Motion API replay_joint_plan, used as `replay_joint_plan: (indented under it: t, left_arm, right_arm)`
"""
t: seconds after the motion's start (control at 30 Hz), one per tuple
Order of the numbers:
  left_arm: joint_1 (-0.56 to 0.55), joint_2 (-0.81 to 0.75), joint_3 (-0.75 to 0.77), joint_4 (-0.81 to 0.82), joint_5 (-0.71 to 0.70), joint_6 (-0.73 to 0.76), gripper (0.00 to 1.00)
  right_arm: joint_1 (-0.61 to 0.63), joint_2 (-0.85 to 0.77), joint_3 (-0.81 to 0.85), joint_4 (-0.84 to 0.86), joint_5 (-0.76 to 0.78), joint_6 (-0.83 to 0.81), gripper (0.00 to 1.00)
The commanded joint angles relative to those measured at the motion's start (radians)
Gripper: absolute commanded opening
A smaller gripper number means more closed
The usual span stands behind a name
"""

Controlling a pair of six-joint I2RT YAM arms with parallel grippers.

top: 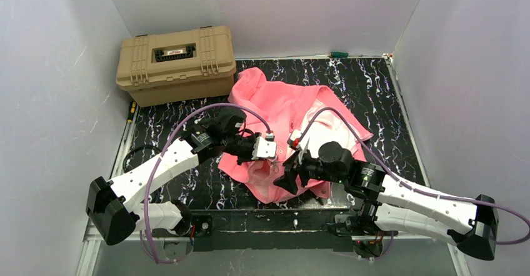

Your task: Zip up the jacket

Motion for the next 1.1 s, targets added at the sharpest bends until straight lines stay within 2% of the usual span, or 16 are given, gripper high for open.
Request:
replay_joint_plan:
  t: [0.0, 0.07, 0.2, 0.6, 0.8, 1.07]
  left_arm:
    - [-0.006, -0.008, 0.03, -0.019, 0.015, -0.018, 0.0]
    - [-0.004, -0.012, 0.029, -0.019, 0.012, -0.021, 0.0]
    - [-0.005, -0.015, 0.028, -0.019, 0.012, -0.026, 0.0]
    - [-0.006, -0.014, 0.034, -0.019, 0.01, -0.035, 0.0]
    - [-0.006, -0.022, 0.032, -0.026, 0.006, -0.031, 0.0]
    - [-0.006, -0.021, 0.028, -0.026, 0.012, -0.032, 0.0]
  right_arm:
    - [0.089, -0.016, 0.024, -0.029, 0.311, -0.098, 0.73]
    - [0.121, -0.011, 0.014, -0.012, 0.368, -0.106, 0.6]
    - [0.18, 0.008, -0.017, 0.063, 0.457, -0.123, 0.51]
    - [0.298, 0.078, -0.045, 0.197, 0.608, -0.117, 0.47]
    - [0.309, 0.092, -0.051, 0.23, 0.674, -0.103, 0.34]
    - [0.309, 0.081, -0.028, 0.183, 0.717, -0.074, 0.25]
